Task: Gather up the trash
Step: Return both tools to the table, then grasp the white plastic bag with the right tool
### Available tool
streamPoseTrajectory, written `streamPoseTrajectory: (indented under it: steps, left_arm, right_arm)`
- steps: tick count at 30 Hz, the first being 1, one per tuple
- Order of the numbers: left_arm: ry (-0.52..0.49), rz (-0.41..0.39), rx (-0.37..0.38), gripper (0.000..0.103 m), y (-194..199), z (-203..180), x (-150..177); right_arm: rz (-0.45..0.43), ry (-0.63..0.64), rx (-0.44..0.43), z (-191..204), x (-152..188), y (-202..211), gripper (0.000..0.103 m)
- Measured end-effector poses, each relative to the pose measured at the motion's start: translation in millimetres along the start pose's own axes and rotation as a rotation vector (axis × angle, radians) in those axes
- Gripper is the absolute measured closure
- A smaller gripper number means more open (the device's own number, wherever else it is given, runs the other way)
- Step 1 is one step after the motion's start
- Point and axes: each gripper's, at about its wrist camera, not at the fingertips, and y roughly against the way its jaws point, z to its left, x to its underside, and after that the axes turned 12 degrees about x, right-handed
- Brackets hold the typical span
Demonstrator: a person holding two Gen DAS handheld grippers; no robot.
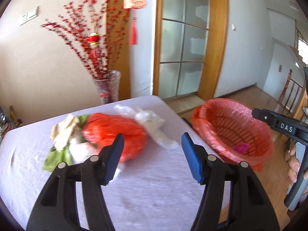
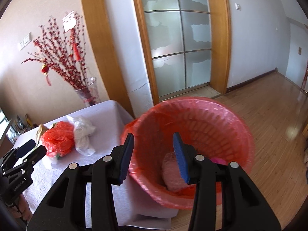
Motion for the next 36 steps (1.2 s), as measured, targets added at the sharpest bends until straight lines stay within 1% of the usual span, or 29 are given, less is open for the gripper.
streamPoseTrajectory:
  steps: [10,14,18,22,28,31,34,35,36]
  left_arm:
    - [0.113,-0.041,-0.190,0.040,49,97,9]
    - [0.155,-0.044,-0.244,0.040,62,127,14]
    - [0.190,-0.047,-0.286,0.040,71,152,15]
    - [0.205,-0.050,-0.310,0.040,76,170,13]
    - [0.220,-0.039,-0.315,0.040,71,187,7]
    - [0.224,-0.026,-0.311,0.040,65,192,6]
    - [0.221,-0.012,-0.303,0.040,58,192,6]
    - [0.220,-0.007,-0.300,0.040,56,192,6]
    - [0.218,-0.002,-0.296,0.040,53,192,6]
  right_arm:
    - [0.037,0.111,-0.111,88,4,-16,0.060]
    - [0.068,0.145,-0.138,119,4,-33,0.060]
    - [0.110,0.132,-0.147,137,4,-54,0.060]
    - [0.142,0.108,-0.147,150,-2,-77,0.060]
    - [0.163,0.133,-0.131,166,-6,-100,0.060]
    - [0.204,0.142,-0.145,169,-3,-112,0.060]
    - [0.228,0.175,-0.147,171,6,-119,0.060]
    - [0.236,0.185,-0.150,172,9,-120,0.062]
    - [0.238,0.192,-0.151,172,12,-121,0.066]
